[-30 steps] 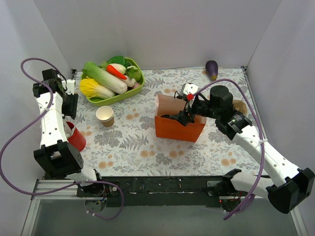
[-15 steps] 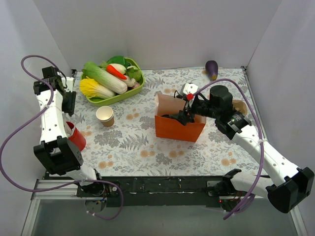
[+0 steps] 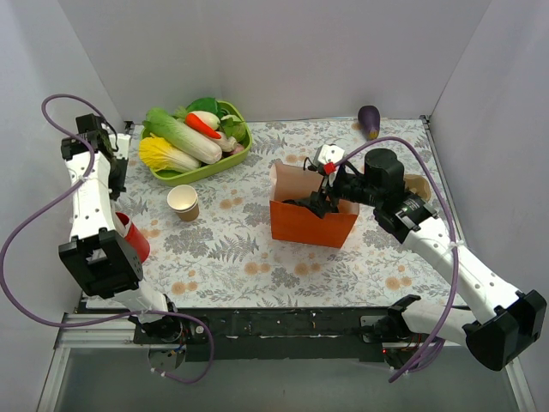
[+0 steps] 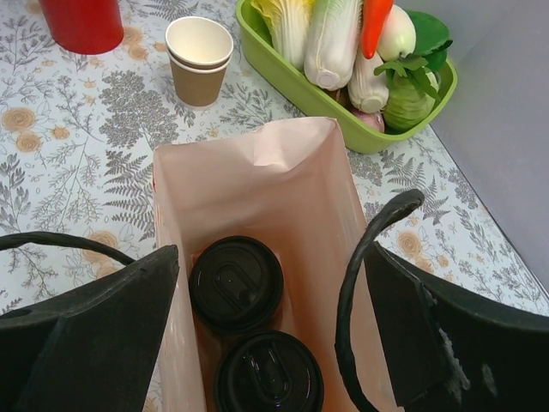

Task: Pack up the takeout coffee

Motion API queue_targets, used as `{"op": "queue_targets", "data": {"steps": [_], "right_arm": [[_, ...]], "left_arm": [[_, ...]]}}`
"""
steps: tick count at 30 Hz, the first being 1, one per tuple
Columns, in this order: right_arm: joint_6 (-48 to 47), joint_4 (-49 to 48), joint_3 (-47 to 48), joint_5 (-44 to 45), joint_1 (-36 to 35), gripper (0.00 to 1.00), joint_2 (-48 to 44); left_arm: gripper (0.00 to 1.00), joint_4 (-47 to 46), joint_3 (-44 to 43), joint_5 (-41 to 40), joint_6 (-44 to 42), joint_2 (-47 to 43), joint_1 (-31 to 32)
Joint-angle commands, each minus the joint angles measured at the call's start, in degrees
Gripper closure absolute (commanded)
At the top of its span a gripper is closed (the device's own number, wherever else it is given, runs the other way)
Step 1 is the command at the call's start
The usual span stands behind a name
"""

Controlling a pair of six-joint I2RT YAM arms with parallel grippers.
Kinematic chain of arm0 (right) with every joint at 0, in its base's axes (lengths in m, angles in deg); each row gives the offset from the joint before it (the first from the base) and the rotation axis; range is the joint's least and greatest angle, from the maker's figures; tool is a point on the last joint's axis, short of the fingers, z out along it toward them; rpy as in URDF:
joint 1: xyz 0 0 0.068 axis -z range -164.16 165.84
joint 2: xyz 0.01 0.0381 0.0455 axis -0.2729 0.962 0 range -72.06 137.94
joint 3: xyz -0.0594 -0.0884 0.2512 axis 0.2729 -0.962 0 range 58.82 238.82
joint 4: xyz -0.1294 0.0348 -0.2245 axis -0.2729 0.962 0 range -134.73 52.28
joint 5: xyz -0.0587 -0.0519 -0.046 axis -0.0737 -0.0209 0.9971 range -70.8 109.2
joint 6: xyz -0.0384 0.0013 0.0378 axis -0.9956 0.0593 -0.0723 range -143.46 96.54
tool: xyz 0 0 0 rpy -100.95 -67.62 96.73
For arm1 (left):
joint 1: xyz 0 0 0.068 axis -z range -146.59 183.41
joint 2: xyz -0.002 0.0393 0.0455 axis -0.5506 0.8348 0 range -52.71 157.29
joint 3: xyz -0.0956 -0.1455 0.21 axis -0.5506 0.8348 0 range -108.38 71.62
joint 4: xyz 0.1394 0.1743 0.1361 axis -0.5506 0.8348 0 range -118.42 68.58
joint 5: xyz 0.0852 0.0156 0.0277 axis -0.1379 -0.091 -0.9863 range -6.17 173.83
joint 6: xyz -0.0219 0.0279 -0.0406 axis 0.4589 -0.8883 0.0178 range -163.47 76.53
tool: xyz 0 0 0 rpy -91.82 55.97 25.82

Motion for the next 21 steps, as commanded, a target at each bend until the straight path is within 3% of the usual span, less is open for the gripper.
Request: {"op": "queue_targets", "data": {"steps": [1,7,11,13,17,21], "right_arm": [[-0.3,-1.7,1.1,0.2,0.2,0.04,0.5],[-0.3,-2.0,2.0,-0.5,0.2,0.04,1.4],[-0.4,-1.5,3.4,-0.6,0.3,0.05,2.3],[-1.0,-1.1,4.0,-0.6,0.2,0.05,2.3],[-1.7,-0.4,6.4,-0.3,0.2,0.05,2.5],[-3.0,0.0,10.0,0.8,0.1,0.05,3.2]], "left_arm": [[1.00,2.7,-4.6,-1.3,-1.6,-2.5,0.0],[1.00,4.8,-8.7,0.7,-1.9,-4.3,0.0],[1.00,6.5,-25.8,1.0,-1.3,-1.2,0.0],[1.00,6.5,-30.0,1.1,-2.4,-0.4,0.0],[1.00,6.4,-37.5,7.0,-0.5,0.0,0.0],[1.00,6.1,-42.5,20.4,5.5,0.0,0.0]]}}
